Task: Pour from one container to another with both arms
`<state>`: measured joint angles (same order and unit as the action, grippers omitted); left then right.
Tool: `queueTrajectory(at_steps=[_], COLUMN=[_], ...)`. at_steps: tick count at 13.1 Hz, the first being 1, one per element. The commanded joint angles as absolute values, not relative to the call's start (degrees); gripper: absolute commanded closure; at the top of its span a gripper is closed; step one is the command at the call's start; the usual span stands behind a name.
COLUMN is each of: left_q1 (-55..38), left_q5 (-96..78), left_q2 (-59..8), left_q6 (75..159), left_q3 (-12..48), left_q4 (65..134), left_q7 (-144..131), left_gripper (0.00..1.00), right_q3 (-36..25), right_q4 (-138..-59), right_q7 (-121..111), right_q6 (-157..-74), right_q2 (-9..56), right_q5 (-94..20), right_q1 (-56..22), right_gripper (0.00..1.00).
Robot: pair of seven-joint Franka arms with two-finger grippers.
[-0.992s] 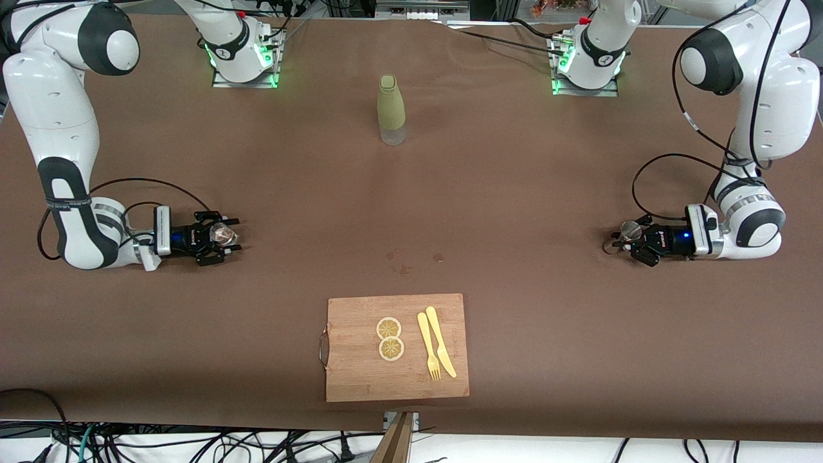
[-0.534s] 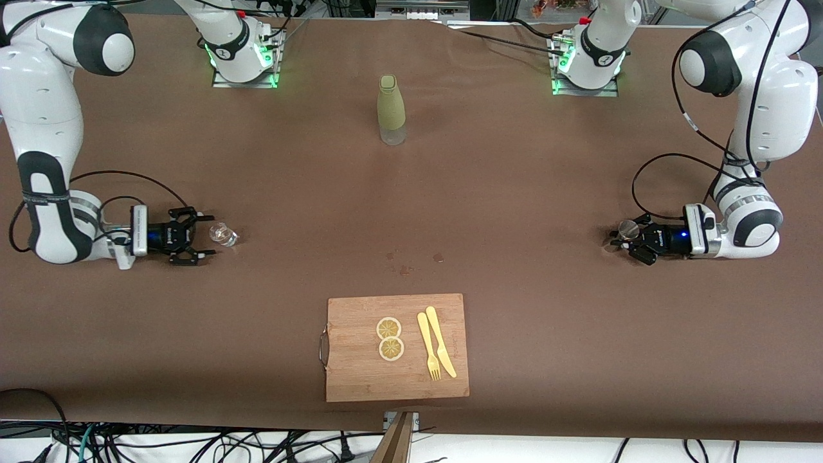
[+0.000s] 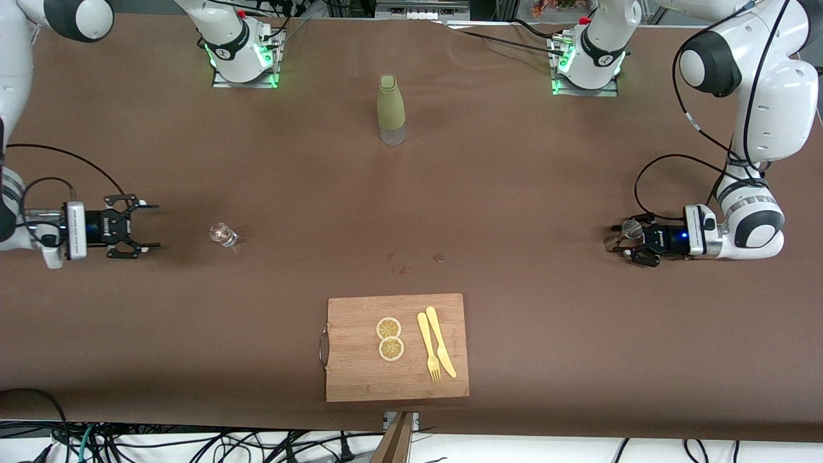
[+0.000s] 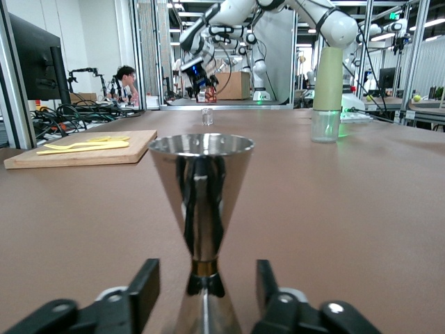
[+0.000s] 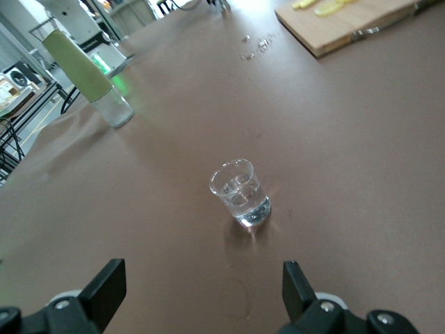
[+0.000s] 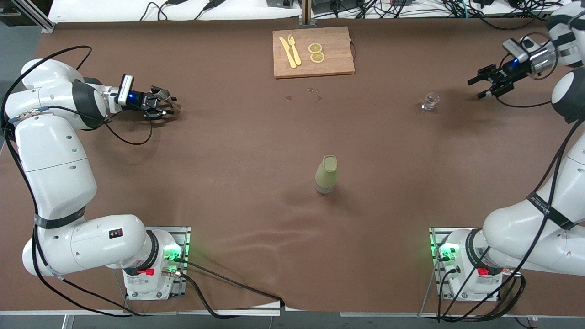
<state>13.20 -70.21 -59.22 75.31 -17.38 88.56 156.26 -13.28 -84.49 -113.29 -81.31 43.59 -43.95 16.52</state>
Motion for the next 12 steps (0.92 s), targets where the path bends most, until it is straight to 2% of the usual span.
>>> queueTrajectory(at_steps=[1, 3, 5, 10, 12], left_q1=[13.2, 13.2, 12.3, 9.6, 7.0], left_q5=[-65.8, -62.6, -59.7, -46.8, -44.2], left_q2=[-58.9, -58.4, -55.9, -44.8, -41.2], left_q6=[75.6, 75.6, 76.4, 77.0, 78.0], left_q3=[-19.2, -21.2, -24.2, -24.8, -24.7], left_q4=[84.1, 77.6, 74.7, 74.4, 74.4], left_q7=[156.9, 150.2, 141.3, 105.8, 93.2], left_gripper=[0.00, 0.00, 0.00, 0.00, 0.00], right_q3=[-13.2, -13.2, -13.1, -13.4, -12.5], right_q4=[-83.9, -83.6, -82.1, -79.5, -80.5], right_q7=[-99.6, -90.1, -78.8, -55.9, -45.8], right_q6=[-80.9, -81.0, -81.1, -80.6, -81.6], right_q2=[38.2, 34.4, 30.4, 25.3, 20.6], right_q5=[-37.5, -33.0, -26.9, -15.6, -11.5], right_q1=[15.1, 13.2, 10.7, 2.9, 0.9], right_gripper=[0.00, 0.00, 0.00, 0.00, 0.00])
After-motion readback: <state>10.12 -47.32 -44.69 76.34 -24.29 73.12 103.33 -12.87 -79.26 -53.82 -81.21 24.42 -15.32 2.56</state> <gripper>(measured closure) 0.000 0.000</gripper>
